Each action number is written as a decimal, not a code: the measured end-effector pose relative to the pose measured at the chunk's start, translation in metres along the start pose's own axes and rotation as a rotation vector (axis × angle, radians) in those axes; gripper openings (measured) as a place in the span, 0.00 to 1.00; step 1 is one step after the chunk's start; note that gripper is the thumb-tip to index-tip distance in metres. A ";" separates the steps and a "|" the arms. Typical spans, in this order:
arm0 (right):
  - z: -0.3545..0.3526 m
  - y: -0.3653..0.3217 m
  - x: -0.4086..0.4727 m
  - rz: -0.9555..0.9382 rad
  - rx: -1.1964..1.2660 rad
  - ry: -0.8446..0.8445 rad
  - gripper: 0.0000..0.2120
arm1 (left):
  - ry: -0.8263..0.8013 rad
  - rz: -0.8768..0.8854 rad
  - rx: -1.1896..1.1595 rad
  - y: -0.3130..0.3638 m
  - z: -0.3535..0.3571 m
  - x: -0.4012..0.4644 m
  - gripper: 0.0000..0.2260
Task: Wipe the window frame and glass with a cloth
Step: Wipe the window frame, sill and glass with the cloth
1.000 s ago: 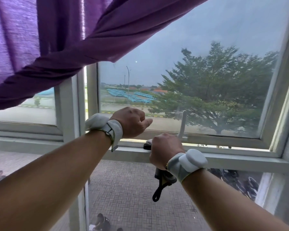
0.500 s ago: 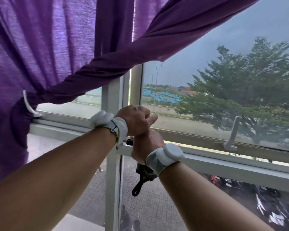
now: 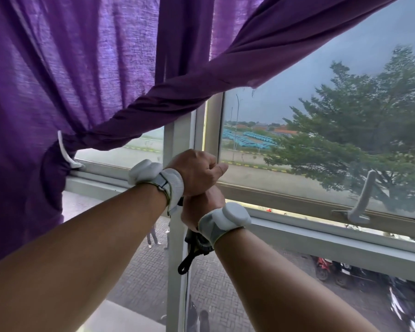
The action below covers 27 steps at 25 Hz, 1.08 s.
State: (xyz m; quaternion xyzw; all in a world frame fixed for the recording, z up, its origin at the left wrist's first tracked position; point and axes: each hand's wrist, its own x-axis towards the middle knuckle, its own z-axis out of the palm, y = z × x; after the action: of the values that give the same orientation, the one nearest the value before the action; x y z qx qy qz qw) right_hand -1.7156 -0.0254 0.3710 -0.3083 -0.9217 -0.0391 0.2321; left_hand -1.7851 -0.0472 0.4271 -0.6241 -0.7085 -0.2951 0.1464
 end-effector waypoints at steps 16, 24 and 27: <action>-0.047 0.025 -0.007 -0.039 0.108 0.133 0.11 | 0.066 -0.011 0.050 0.013 -0.038 -0.028 0.21; -0.031 0.022 -0.017 -0.080 0.093 0.045 0.11 | 0.190 0.042 0.039 0.016 -0.038 -0.028 0.20; -0.014 0.021 -0.015 -0.082 0.073 -0.056 0.11 | 0.159 0.037 0.015 0.012 -0.030 -0.030 0.22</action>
State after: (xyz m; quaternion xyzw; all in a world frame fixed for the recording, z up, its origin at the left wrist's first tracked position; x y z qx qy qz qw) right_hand -1.6869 -0.0202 0.3750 -0.2627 -0.9405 -0.0064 0.2154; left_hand -1.7731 -0.0887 0.4366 -0.6107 -0.6852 -0.3355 0.2121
